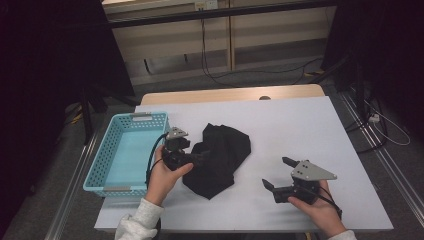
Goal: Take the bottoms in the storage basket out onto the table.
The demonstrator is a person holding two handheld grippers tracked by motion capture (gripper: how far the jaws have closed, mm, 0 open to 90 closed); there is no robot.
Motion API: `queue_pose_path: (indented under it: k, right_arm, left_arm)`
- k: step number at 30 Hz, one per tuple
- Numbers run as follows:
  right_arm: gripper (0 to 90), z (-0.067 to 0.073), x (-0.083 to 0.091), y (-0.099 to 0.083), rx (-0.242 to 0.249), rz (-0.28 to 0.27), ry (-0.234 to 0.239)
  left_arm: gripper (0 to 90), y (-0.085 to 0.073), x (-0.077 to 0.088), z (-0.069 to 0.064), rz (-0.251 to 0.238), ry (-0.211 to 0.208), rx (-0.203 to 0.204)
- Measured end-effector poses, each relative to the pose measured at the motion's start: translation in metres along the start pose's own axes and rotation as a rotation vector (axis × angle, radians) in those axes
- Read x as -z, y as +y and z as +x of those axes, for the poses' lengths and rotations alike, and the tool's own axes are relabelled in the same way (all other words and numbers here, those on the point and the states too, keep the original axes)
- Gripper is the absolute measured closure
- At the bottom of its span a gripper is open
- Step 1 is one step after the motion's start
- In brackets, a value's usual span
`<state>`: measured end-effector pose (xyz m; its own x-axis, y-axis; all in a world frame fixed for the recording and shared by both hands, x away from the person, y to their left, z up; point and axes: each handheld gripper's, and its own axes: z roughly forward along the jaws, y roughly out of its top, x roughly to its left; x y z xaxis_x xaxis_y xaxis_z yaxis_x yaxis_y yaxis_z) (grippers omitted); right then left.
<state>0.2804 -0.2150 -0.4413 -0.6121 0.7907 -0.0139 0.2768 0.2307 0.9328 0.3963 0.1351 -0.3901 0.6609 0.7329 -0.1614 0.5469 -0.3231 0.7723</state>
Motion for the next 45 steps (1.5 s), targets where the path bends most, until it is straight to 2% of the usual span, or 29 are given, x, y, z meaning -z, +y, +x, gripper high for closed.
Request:
queue_pose_path:
  k: [2, 9, 11, 14, 17, 18, 21, 25, 28, 32, 38, 45]
  right_arm:
    - [4.4, 0.000, -0.005, 0.002, -0.008, 0.015, 0.000]
    - [4.5, 0.000, -0.013, 0.004, -0.002, 0.018, 0.008]
    - [4.2, 0.000, -0.016, 0.005, 0.007, 0.020, -0.001]
    - [3.7, 0.000, -0.021, 0.006, 0.012, 0.019, -0.022]
    - [3.7, 0.000, -0.025, 0.007, 0.005, 0.023, -0.018]
    - [3.7, 0.000, -0.027, 0.007, 0.007, 0.025, -0.017]
    - [4.2, 0.002, -0.031, 0.009, 0.009, 0.032, 0.003]
    - [4.6, 0.006, -0.038, 0.012, 0.010, 0.037, 0.020]
    - [11.8, 0.009, -0.041, 0.015, 0.010, 0.039, 0.035]
    - [16.9, 0.012, -0.045, 0.018, 0.006, 0.038, 0.056]
    - [14.1, 0.015, -0.049, 0.017, 0.009, 0.059, 0.066]
    - [15.6, 0.019, -0.056, 0.019, 0.009, 0.073, 0.090]
  left_arm:
    - [12.7, -0.002, -0.001, 0.000, -0.001, 0.004, 0.011]
    - [12.5, -0.002, -0.004, -0.005, 0.000, 0.012, -0.014]
    - [11.5, -0.002, -0.003, -0.006, -0.002, 0.007, -0.004]
    - [10.5, -0.002, -0.003, -0.007, 0.001, 0.015, -0.019]
    - [9.5, -0.002, -0.003, -0.006, -0.001, 0.005, -0.014]
    - [9.1, -0.002, -0.003, -0.006, -0.003, -0.008, -0.001]
    - [7.8, -0.003, -0.004, -0.006, -0.003, -0.021, -0.007]
    - [7.8, -0.004, -0.005, -0.006, 0.008, -0.011, -0.011]
    - [7.8, -0.004, -0.003, -0.006, 0.014, 0.003, -0.019]
    - [7.8, -0.003, -0.001, -0.006, 0.001, 0.012, -0.018]
    - [7.9, -0.004, 0.001, -0.005, -0.003, 0.019, -0.025]
    - [7.9, -0.005, 0.001, -0.003, 0.006, 0.028, -0.027]
